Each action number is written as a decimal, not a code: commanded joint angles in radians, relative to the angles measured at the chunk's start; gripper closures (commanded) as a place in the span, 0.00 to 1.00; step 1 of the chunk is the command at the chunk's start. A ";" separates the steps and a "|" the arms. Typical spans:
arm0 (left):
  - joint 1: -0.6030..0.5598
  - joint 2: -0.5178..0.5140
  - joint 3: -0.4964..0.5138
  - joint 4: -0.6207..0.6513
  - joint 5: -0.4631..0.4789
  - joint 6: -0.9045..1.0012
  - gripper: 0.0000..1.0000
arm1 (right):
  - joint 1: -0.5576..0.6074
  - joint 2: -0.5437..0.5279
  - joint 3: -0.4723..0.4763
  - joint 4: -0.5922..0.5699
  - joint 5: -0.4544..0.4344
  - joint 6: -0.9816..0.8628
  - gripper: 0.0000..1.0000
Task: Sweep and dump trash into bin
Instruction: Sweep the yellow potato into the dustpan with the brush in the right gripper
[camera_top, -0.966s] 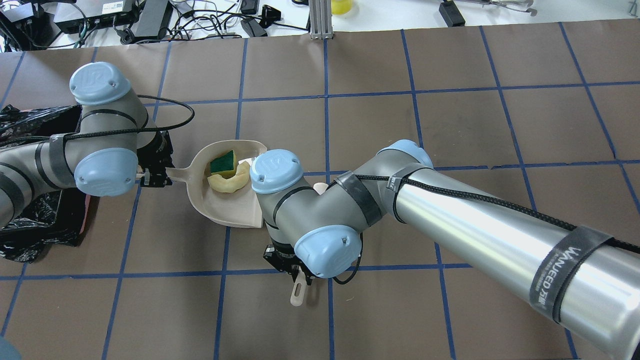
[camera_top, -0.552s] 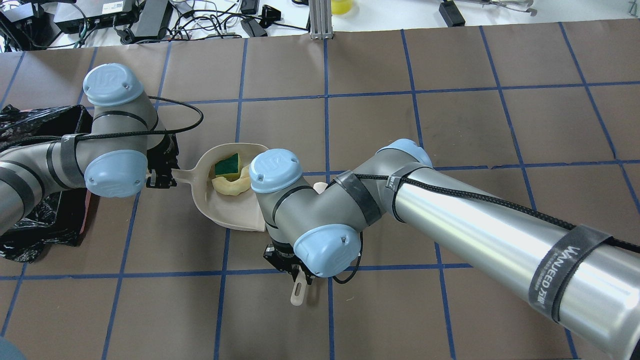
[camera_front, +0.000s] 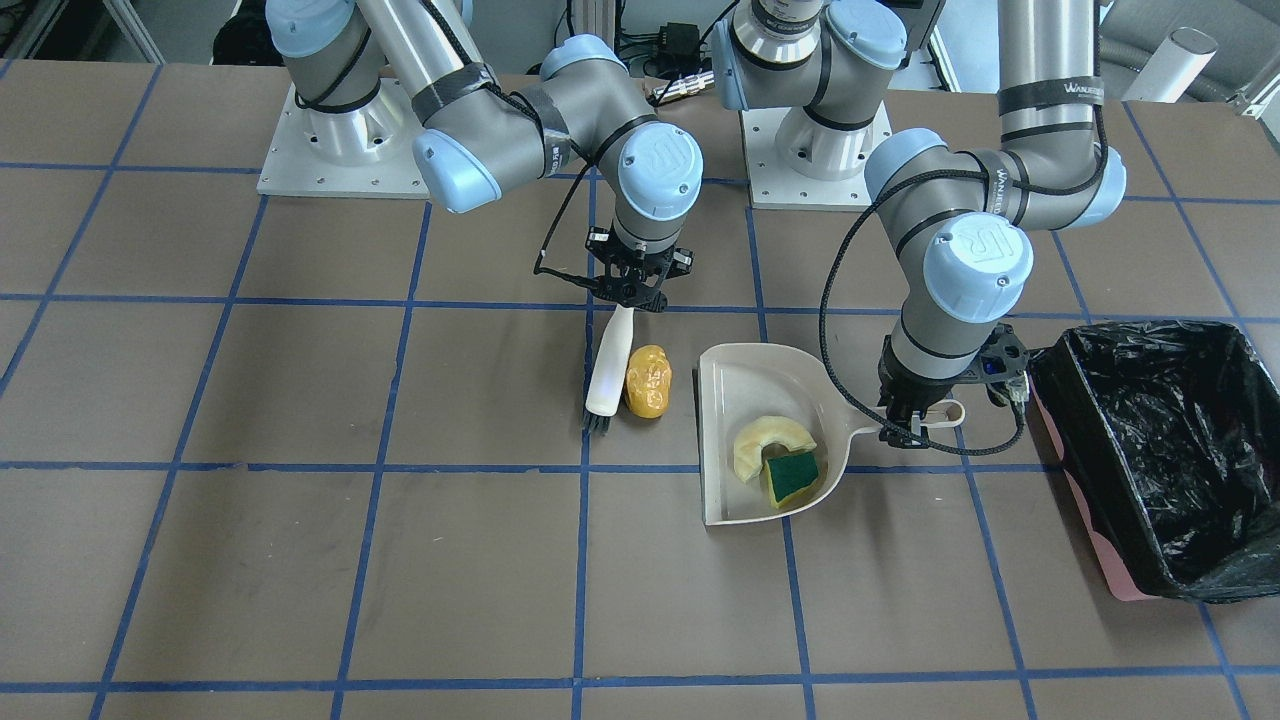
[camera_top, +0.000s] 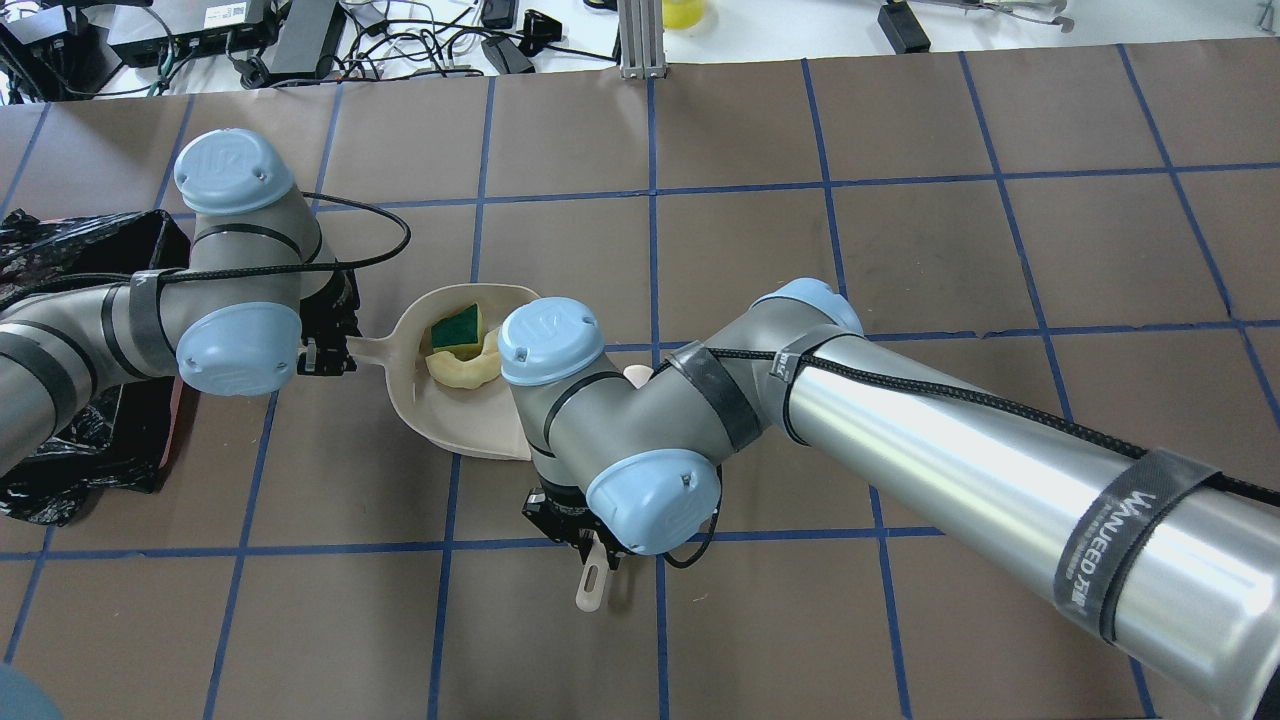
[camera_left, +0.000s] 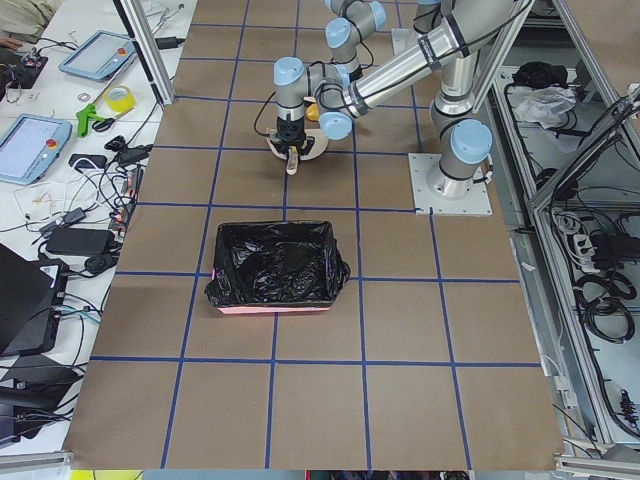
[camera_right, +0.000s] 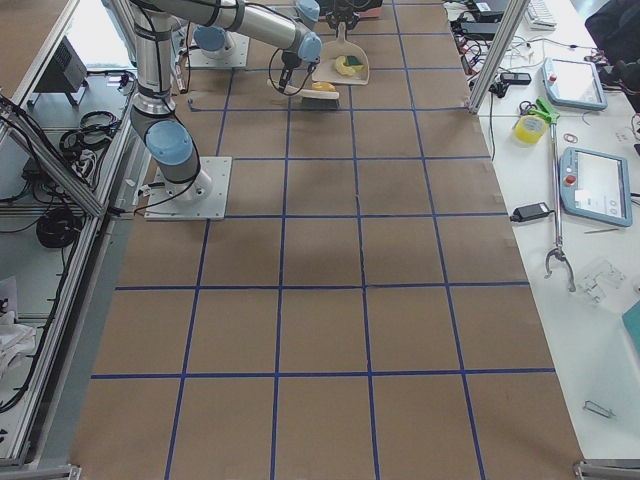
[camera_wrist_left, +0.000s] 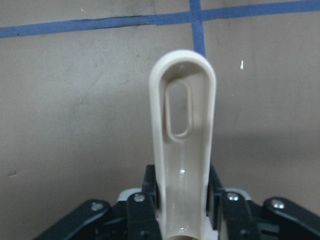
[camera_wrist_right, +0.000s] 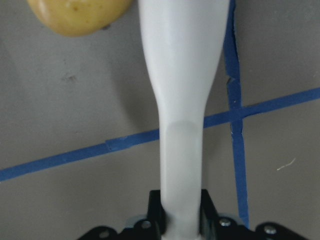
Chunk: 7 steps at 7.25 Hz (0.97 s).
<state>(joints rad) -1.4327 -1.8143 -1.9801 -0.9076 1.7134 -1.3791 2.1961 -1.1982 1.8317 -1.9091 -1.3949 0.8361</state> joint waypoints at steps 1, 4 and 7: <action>0.000 -0.008 0.000 0.001 0.002 -0.009 1.00 | 0.001 0.043 -0.032 -0.021 0.029 0.038 1.00; 0.000 -0.011 0.000 0.001 0.000 -0.015 1.00 | 0.010 0.124 -0.136 -0.033 0.073 0.070 1.00; -0.002 -0.013 0.001 0.001 0.000 -0.015 1.00 | 0.046 0.202 -0.265 -0.034 0.114 0.104 1.00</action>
<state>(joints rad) -1.4340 -1.8264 -1.9791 -0.9066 1.7135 -1.3943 2.2263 -1.0281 1.6244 -1.9433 -1.2965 0.9269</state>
